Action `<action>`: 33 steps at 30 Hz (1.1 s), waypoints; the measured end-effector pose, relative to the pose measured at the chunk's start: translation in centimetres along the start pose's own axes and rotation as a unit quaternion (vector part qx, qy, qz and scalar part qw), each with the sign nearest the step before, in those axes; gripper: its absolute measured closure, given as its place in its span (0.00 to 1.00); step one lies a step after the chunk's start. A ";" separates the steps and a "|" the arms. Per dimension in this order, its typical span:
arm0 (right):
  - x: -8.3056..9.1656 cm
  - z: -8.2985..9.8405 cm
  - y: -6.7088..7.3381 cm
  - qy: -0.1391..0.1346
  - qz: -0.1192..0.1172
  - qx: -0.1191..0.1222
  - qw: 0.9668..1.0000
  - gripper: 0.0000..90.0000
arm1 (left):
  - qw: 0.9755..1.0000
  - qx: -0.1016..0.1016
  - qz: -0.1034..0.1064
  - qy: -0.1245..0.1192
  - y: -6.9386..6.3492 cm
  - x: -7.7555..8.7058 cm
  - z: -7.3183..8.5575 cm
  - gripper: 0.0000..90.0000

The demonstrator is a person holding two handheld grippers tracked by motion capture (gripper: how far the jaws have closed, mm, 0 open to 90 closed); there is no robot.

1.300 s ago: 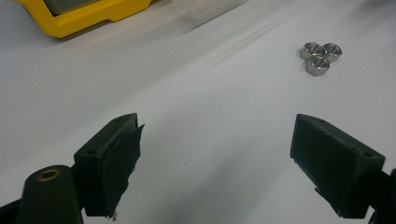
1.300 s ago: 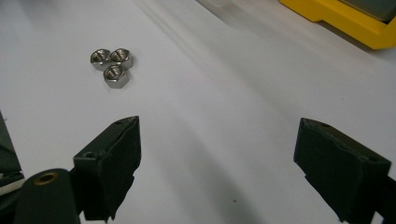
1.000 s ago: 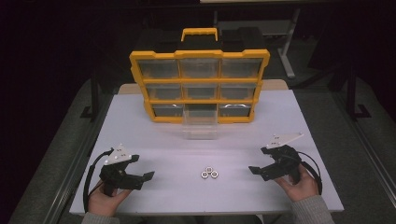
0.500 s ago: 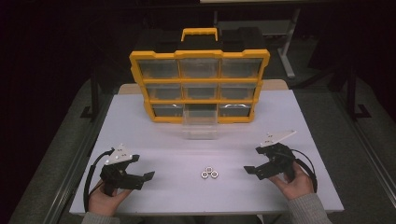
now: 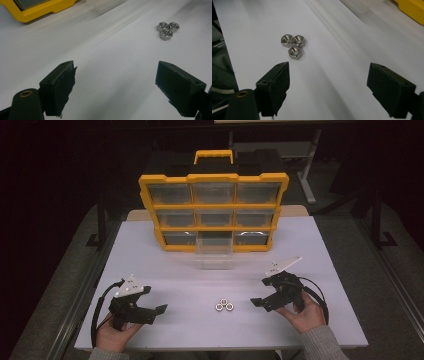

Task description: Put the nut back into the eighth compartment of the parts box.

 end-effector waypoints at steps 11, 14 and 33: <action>-2.7 -1.6 1.1 0.048 -0.022 0.028 0.998 0.36 | 1.000 0.003 0.001 -0.002 0.1 0.2 -0.1 0.17; -3.7 -2.0 1.4 0.065 -0.028 0.048 0.996 0.41 | 1.000 0.001 0.001 -0.003 0.1 0.2 -0.1 0.17; -8.3 -2.0 1.8 0.144 -0.059 0.087 0.984 0.64 | 1.000 0.004 0.001 -0.006 0.0 0.2 -0.2 0.17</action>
Point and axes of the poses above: each handheld gripper's, and its own axes: x roughly backward along the jaws, z roughly out of its underside, y roughly to its left, the point moved 7 cm from there along -x, roughly forward along the jaws, and after that the axes turned 15 degrees about -z, right-handed, at the moved point
